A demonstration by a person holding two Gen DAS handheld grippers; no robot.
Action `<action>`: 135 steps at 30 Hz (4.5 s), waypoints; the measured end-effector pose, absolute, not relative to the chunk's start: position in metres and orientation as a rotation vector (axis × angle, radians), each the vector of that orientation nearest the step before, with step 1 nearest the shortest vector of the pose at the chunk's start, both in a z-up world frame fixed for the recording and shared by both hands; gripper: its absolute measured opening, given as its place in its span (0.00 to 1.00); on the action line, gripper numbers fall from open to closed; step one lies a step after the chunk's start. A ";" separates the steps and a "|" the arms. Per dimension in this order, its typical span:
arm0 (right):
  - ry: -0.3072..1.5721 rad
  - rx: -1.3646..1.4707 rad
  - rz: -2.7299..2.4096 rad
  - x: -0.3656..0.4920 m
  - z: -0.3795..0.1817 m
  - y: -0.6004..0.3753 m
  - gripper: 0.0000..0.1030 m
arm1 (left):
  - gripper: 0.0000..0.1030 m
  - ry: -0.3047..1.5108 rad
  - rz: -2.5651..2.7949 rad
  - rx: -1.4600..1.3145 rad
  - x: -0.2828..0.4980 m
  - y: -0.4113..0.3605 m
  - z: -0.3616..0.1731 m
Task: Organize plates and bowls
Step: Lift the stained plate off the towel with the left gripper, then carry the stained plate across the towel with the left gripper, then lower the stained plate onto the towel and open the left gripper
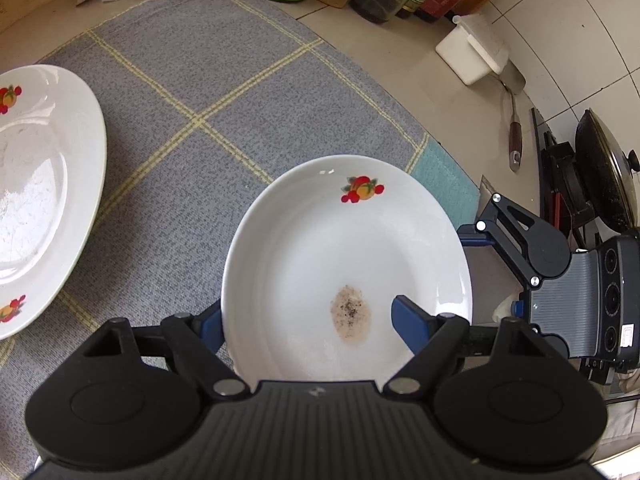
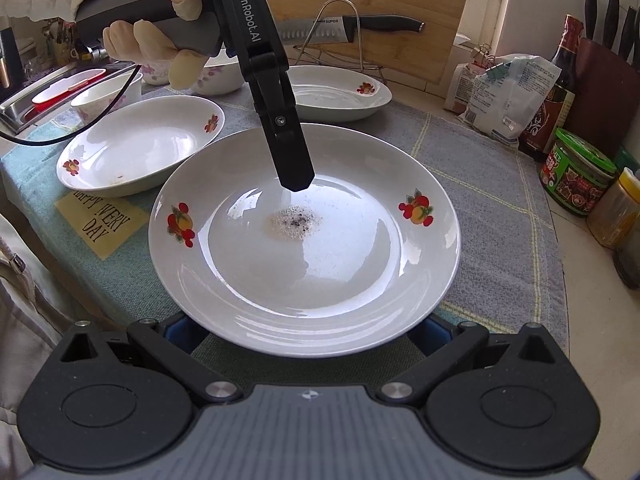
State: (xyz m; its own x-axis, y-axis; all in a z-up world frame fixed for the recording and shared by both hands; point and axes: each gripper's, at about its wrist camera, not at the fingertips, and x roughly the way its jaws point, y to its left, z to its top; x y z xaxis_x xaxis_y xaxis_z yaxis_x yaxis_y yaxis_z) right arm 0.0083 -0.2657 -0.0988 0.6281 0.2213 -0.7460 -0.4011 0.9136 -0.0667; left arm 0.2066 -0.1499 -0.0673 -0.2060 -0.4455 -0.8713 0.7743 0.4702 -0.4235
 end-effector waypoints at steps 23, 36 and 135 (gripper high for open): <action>0.812 -0.269 0.391 0.046 -0.093 -0.318 1.00 | 0.80 1.342 -1.109 0.293 0.240 -0.196 -0.065; 0.818 -0.269 0.393 0.071 -0.095 -0.344 1.00 | 0.80 1.343 -1.101 0.290 0.266 -0.225 -0.071; 0.643 -0.125 0.238 0.041 -0.056 -0.295 1.00 | 0.91 0.743 -0.737 0.232 0.103 -0.122 0.013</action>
